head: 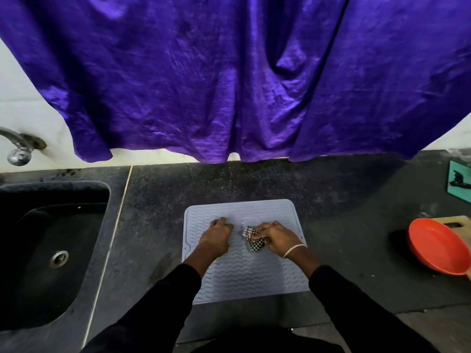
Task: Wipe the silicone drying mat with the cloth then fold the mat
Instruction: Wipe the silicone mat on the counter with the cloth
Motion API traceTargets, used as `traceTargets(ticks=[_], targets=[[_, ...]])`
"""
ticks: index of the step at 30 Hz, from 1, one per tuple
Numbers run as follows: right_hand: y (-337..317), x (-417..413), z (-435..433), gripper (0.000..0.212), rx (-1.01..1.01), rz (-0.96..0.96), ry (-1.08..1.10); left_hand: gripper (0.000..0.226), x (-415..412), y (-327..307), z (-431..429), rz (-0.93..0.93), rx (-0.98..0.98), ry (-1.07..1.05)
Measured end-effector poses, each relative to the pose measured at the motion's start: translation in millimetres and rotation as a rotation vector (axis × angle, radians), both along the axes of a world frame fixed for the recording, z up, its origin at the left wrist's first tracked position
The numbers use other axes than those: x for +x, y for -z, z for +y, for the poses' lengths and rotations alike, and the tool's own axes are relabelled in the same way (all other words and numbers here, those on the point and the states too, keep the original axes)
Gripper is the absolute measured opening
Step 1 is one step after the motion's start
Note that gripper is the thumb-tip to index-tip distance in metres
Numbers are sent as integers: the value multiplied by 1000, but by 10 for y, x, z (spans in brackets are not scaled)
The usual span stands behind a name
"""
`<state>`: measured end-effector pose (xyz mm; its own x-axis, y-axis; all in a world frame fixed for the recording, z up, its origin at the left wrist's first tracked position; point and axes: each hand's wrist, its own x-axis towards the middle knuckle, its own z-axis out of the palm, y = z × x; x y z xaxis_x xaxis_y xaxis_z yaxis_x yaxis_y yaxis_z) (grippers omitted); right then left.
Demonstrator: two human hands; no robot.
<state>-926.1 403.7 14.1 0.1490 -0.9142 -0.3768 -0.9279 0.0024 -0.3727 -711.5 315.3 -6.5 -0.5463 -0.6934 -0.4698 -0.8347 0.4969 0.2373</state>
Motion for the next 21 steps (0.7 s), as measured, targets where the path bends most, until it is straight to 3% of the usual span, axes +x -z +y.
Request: traceTargets(ticks=[8,17,21], targets=[[-135,-643,109,53,33,65,102,73,33,9,6,20,0,-12],[-46,-178,3,53,-17,-14,82,73,19,13,-12,19,-4,-15],[-3,-335,125,52,-1,-1,77,75,7,4,-25,9,4,-11]])
